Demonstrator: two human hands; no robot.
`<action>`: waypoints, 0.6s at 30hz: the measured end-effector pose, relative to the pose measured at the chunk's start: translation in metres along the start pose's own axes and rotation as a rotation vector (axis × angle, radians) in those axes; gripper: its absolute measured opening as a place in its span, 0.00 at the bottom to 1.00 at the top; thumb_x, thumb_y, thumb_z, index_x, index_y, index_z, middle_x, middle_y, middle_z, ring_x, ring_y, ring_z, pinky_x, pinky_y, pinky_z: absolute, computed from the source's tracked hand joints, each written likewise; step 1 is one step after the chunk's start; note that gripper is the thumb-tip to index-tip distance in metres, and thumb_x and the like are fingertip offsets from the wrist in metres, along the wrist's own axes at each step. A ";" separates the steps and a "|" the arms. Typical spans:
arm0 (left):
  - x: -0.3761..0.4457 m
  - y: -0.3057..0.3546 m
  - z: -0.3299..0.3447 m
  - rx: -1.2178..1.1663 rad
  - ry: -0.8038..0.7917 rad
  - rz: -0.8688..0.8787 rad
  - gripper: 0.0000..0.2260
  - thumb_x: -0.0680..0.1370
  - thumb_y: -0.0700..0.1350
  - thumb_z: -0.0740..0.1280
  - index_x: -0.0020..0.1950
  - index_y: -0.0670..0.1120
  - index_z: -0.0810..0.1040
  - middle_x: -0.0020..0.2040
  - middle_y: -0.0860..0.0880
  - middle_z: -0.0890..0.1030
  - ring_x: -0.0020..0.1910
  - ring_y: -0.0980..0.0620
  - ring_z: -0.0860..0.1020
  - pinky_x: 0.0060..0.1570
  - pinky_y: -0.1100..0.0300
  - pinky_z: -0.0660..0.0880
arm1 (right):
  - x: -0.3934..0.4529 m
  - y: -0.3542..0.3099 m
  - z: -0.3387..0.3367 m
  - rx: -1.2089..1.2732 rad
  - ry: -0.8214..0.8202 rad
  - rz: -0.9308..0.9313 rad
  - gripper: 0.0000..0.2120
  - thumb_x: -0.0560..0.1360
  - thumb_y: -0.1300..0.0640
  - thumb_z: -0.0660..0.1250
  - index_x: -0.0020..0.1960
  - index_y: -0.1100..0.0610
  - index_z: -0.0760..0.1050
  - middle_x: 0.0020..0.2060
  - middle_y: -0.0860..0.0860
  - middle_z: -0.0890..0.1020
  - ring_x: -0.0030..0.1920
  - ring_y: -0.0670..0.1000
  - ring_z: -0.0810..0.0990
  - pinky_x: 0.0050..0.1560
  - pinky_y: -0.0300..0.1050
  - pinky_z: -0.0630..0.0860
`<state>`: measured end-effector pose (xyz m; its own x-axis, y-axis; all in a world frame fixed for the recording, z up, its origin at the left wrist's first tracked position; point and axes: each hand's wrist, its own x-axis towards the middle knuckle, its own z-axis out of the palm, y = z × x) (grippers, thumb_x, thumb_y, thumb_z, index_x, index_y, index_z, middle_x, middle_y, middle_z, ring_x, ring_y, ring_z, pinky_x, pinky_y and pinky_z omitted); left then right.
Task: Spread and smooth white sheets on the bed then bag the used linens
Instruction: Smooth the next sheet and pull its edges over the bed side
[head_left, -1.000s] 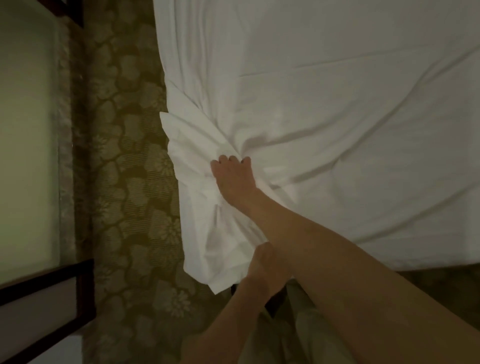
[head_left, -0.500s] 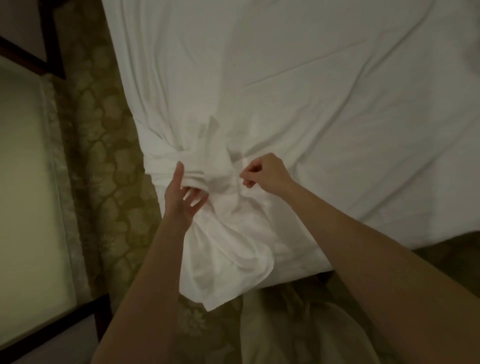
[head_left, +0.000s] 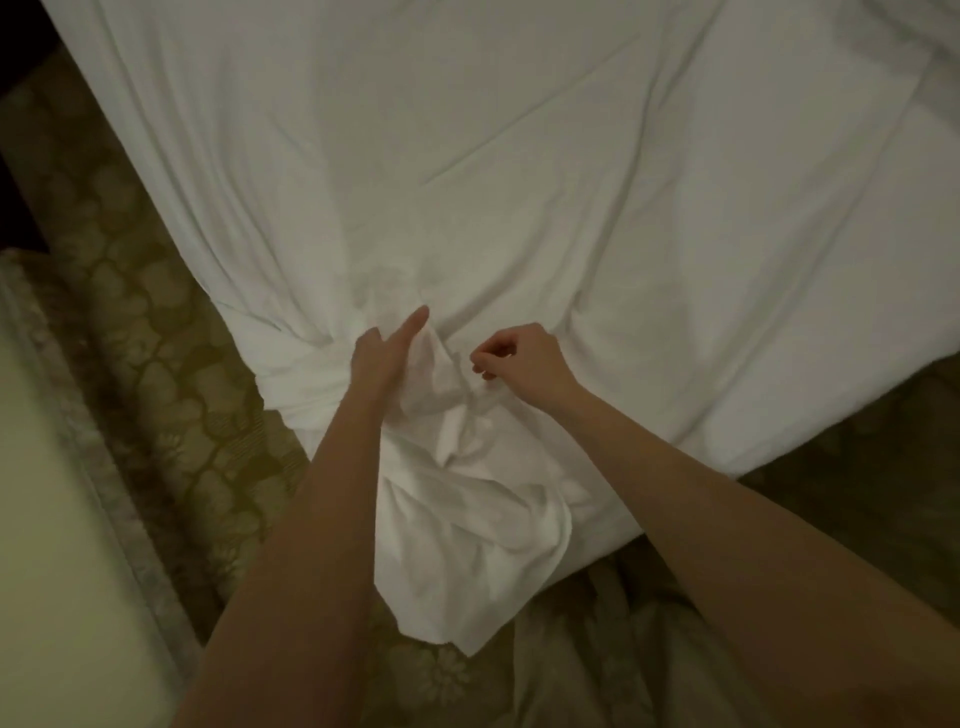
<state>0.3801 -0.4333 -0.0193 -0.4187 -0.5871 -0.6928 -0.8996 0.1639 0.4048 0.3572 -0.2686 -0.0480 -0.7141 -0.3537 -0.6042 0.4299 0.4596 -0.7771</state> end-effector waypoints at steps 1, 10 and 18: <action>0.000 0.004 0.002 -0.047 -0.010 0.034 0.27 0.74 0.59 0.70 0.62 0.39 0.75 0.57 0.44 0.79 0.59 0.42 0.77 0.59 0.50 0.74 | 0.001 -0.005 0.002 0.016 0.035 -0.003 0.04 0.75 0.59 0.70 0.44 0.60 0.82 0.38 0.52 0.85 0.38 0.48 0.83 0.45 0.41 0.79; -0.038 0.025 0.039 0.430 -0.081 0.562 0.05 0.80 0.41 0.64 0.50 0.40 0.76 0.43 0.41 0.79 0.48 0.41 0.79 0.39 0.62 0.63 | 0.022 -0.050 -0.006 0.243 0.132 0.130 0.31 0.70 0.40 0.72 0.66 0.57 0.72 0.55 0.56 0.82 0.56 0.52 0.80 0.59 0.48 0.76; -0.060 0.036 0.095 0.430 -0.102 0.738 0.04 0.78 0.35 0.63 0.49 0.37 0.77 0.37 0.43 0.79 0.40 0.40 0.78 0.32 0.59 0.60 | 0.029 -0.030 -0.054 0.218 0.356 0.046 0.23 0.72 0.59 0.70 0.25 0.57 0.61 0.22 0.52 0.63 0.25 0.50 0.63 0.29 0.41 0.60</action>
<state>0.3615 -0.3166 -0.0201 -0.9055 -0.1419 -0.4000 -0.3533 0.7742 0.5252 0.2935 -0.2487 -0.0326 -0.8213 -0.0161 -0.5703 0.5454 0.2714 -0.7931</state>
